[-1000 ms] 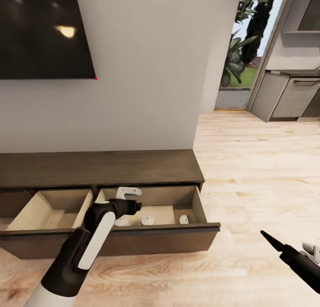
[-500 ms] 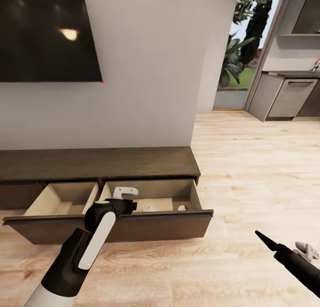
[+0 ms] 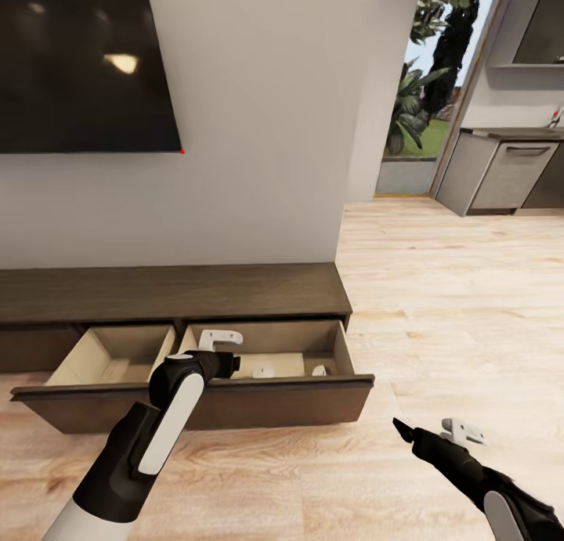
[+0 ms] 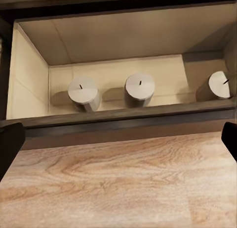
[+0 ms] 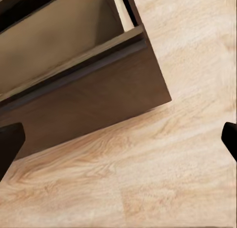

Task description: Place each of the two pumpkins and all three candles from the living room inside a cabinet in the living room (use any cabinet), then make sure every cabinet is closed, and position the cauldron so it is next to a table in the living room.

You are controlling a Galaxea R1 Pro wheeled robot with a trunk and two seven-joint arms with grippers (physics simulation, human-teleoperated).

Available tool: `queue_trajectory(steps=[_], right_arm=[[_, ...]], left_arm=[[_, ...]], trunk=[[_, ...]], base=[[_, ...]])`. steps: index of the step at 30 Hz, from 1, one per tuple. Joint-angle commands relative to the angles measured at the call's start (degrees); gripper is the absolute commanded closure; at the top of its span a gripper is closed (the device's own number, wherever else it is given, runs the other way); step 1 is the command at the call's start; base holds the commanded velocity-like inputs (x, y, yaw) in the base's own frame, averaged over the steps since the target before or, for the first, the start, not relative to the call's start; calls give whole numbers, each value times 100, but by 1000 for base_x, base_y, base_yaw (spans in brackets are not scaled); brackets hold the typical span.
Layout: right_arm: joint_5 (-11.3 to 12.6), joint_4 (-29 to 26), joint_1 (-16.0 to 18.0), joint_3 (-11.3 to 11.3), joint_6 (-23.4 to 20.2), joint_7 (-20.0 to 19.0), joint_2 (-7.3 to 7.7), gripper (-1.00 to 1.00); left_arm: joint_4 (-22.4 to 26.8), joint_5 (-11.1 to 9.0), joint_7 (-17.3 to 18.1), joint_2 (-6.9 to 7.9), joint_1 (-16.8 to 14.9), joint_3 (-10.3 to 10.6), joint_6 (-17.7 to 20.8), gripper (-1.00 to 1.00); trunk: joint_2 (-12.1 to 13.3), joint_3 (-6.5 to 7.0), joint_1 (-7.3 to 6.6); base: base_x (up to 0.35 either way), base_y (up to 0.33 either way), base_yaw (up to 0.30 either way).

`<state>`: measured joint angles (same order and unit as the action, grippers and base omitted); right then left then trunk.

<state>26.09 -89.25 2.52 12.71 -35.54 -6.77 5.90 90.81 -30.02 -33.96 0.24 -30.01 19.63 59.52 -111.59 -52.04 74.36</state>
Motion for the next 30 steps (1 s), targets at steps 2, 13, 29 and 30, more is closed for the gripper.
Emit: queue_trajectory(steps=[2, 13, 29, 30], right_arm=[[5, -4, 12, -307, 73, 374, -1, -100], [-49, 47, 28, -844, 218, 801, -51, -100], [-59, 612, 42, -1152, 963, 916, -81, -100], [-59, 708, 48, -1193, 1019, 922, -106, -100]], left_arm=[[-48, -50, -48, 7, -5, 10, -125, -100], [-1052, 15, -42, 86, 513, 29, -1760, -100], [-2114, 25, -35, 311, 581, 86, -3347, -100], [-2180, 24, -34, 341, 584, 92, -3505, -100]], trunk=[[79, 38, -45], [280, 136, -155], [280, 136, -155], [280, 136, -155]], base=[[-1, 0, 60], [0, 0, 15], [0, 0, 0], [0, 0, 0]])
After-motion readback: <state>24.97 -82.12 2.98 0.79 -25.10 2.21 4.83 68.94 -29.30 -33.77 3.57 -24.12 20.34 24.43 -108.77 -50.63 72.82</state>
